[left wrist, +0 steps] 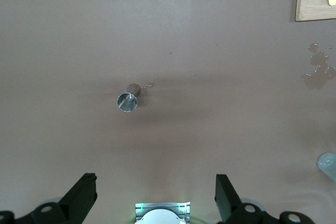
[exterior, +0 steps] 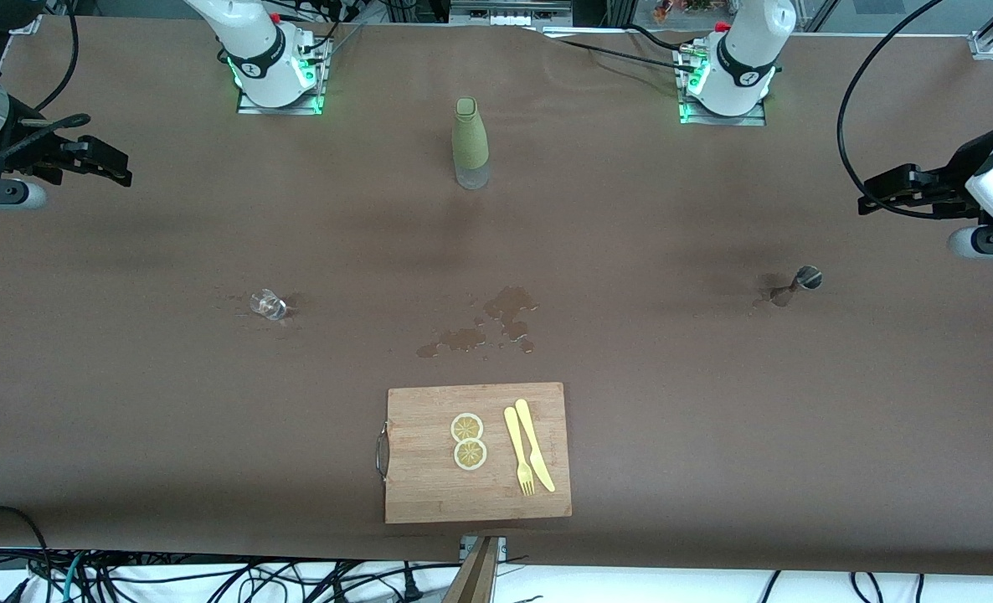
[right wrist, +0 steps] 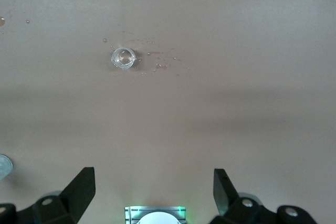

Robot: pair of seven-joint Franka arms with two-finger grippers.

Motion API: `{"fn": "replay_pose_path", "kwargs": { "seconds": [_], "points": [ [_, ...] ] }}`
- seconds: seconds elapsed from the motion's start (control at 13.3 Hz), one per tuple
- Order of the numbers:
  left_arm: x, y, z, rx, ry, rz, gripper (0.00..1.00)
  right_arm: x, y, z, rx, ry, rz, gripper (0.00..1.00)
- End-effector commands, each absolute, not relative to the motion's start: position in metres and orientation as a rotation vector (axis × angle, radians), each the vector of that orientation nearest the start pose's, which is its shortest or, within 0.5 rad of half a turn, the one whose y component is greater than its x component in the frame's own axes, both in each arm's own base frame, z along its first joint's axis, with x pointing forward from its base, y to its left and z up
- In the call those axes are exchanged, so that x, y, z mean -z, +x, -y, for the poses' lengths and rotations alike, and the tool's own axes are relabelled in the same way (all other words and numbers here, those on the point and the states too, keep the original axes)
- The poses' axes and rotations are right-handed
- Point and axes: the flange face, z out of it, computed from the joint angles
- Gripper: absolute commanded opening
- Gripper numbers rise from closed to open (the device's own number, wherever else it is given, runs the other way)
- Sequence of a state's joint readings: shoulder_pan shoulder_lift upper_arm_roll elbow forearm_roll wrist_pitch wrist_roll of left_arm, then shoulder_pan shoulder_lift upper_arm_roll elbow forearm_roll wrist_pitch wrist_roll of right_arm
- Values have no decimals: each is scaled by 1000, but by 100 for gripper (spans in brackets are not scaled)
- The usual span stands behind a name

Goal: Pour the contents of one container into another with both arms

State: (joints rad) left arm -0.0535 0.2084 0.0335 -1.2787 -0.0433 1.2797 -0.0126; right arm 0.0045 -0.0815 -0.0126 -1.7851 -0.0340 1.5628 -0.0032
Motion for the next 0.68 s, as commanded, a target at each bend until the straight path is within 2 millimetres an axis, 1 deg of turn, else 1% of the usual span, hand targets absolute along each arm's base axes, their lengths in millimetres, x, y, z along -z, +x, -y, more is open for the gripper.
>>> {"fn": "replay_pose_path", "kwargs": {
  "seconds": [0.0, 0.6],
  "points": [
    [-618, 587, 17, -314, -3141, -55, 100, -570, 524, 9, -242, -3148, 9, 100],
    [-618, 589, 20, -300, -3143, -60, 100, -566, 527, 12, -253, -3153, -3, 100]
  ]
}}
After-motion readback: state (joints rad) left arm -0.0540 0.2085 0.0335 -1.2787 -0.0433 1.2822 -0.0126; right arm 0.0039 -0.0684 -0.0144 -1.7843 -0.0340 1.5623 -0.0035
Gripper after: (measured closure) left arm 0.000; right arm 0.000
